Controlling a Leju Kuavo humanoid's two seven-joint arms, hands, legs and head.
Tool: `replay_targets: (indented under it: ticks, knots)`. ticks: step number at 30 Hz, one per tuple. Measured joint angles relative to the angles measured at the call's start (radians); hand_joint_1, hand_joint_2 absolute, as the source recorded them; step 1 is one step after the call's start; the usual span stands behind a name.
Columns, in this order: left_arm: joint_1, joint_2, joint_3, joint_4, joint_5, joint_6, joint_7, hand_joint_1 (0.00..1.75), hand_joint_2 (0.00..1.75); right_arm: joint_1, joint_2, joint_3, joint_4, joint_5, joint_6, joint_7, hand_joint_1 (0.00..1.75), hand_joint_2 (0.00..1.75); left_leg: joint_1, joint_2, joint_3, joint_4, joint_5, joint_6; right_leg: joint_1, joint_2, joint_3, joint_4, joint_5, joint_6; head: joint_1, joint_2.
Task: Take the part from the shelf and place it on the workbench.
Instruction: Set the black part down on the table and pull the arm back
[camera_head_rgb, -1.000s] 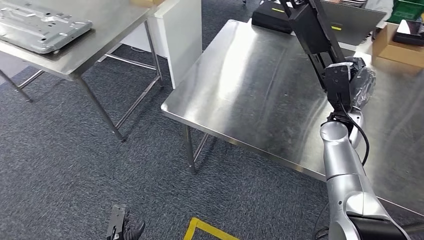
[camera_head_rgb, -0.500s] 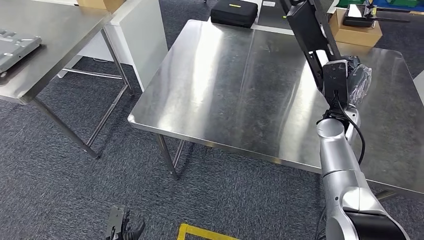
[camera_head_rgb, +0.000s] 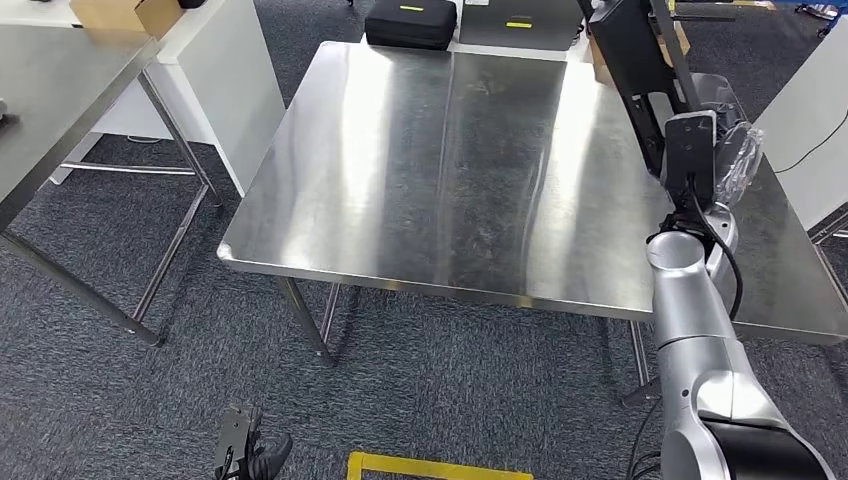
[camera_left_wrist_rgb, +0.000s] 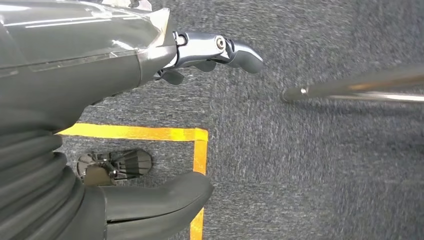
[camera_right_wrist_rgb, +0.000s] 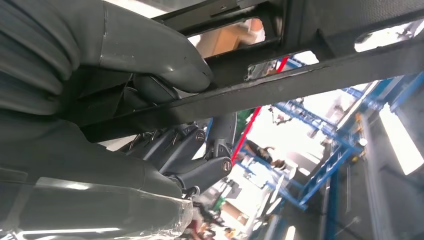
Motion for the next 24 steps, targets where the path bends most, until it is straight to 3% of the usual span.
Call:
replay_targets:
  ticks: [1, 3, 5, 7, 9, 10, 11, 13, 15, 18, 24]
  knots:
    - [0.0, 0.0, 0.001, 0.0, 0.0, 0.0, 0.0, 0.0, 1.75, -0.003, 0.0, 0.001, 0.002, 0.001, -0.002, 0.004, 1.75, 1.75, -0.003, 0.011, 0.001, 0.003, -0.004, -0.004, 0.002, 0.002, 0.005, -0.008, 0.002, -0.008, 0.0, 0.0]
    - [0.0, 0.0, 0.003, 0.0, -0.001, -0.001, -0.001, 0.0, 1.75, -0.004, -0.003, 0.003, 0.007, 0.004, -0.005, 0.014, 1.75, 1.75, 0.0, 0.026, 0.003, 0.006, -0.012, -0.013, 0.0, 0.029, 0.003, -0.008, 0.005, -0.021, -0.003, 0.0]
    - [-0.001, 0.0, 0.004, 0.0, -0.002, -0.003, -0.002, 0.0, 1.75, -0.005, -0.007, 0.003, 0.011, 0.008, -0.007, 0.02, 1.75, 1.75, 0.007, -0.01, -0.014, 0.048, -0.045, -0.025, -0.007, 0.053, 0.005, -0.009, 0.008, -0.031, -0.007, 0.0]
    - [0.003, 0.0, 0.005, 0.0, -0.003, -0.003, -0.002, 0.0, 1.75, -0.005, -0.007, 0.004, 0.016, 0.01, -0.009, 0.023, 1.75, 1.75, 0.012, -0.066, -0.069, 0.167, -0.109, -0.034, -0.01, 0.077, 0.005, -0.009, 0.01, -0.038, -0.013, 0.0]
    - [0.009, 0.0, 0.006, 0.0, -0.004, -0.004, -0.002, 0.0, 1.75, -0.005, -0.007, 0.004, 0.026, 0.016, -0.012, 0.029, 1.75, 1.75, 0.013, -0.084, -0.129, 0.281, -0.146, -0.036, -0.009, 0.102, 0.004, -0.009, 0.01, -0.04, -0.015, 0.0]
    - [0.011, 0.0, 0.006, 0.0, -0.005, -0.004, -0.002, 0.0, 1.75, -0.004, -0.007, 0.005, 0.032, 0.021, -0.014, 0.032, 1.75, 1.75, 0.013, -0.086, -0.141, 0.294, -0.138, -0.035, -0.008, 0.114, 0.004, -0.008, 0.01, -0.04, -0.016, 0.0]
    - [0.011, 0.001, 0.007, 0.0, -0.007, -0.004, -0.002, 0.0, 1.75, -0.004, -0.009, 0.004, 0.038, 0.027, -0.018, 0.035, 1.75, 1.75, 0.013, -0.087, -0.134, 0.268, -0.111, -0.032, -0.008, 0.123, 0.005, -0.007, 0.009, -0.041, -0.018, 0.0]
    - [0.009, 0.002, 0.007, 0.0, -0.013, -0.004, -0.002, 0.0, 1.75, -0.006, -0.015, 0.004, 0.051, 0.041, -0.027, 0.035, 1.75, 1.75, 0.013, -0.095, -0.078, 0.138, -0.038, -0.021, -0.006, 0.138, 0.005, -0.004, 0.009, -0.04, -0.021, 0.0]
    - [0.008, 0.002, 0.007, 0.0, -0.015, -0.005, -0.002, 0.0, 1.75, -0.011, -0.024, 0.004, 0.062, 0.053, -0.034, 0.034, 1.75, 1.75, 0.012, -0.105, -0.03, 0.036, -0.001, -0.014, -0.002, 0.148, 0.001, -0.001, 0.007, -0.038, -0.021, 0.0]
    - [0.01, 0.001, 0.007, 0.0, -0.015, -0.008, -0.003, 0.0, 1.75, -0.014, -0.034, 0.004, 0.077, 0.064, -0.037, 0.033, 1.75, 1.75, 0.011, -0.108, -0.021, 0.015, 0.004, -0.017, -0.001, 0.149, -0.005, 0.002, 0.006, -0.039, -0.02, 0.0]
    - [0.012, 0.001, 0.007, 0.0, -0.015, -0.01, -0.007, 0.0, 1.75, -0.015, -0.036, 0.006, 0.094, 0.076, -0.039, 0.034, 1.75, 1.75, 0.005, -0.12, -0.026, 0.017, 0.008, -0.009, -0.005, 0.136, -0.002, -0.005, 0.008, -0.035, -0.019, 0.0]
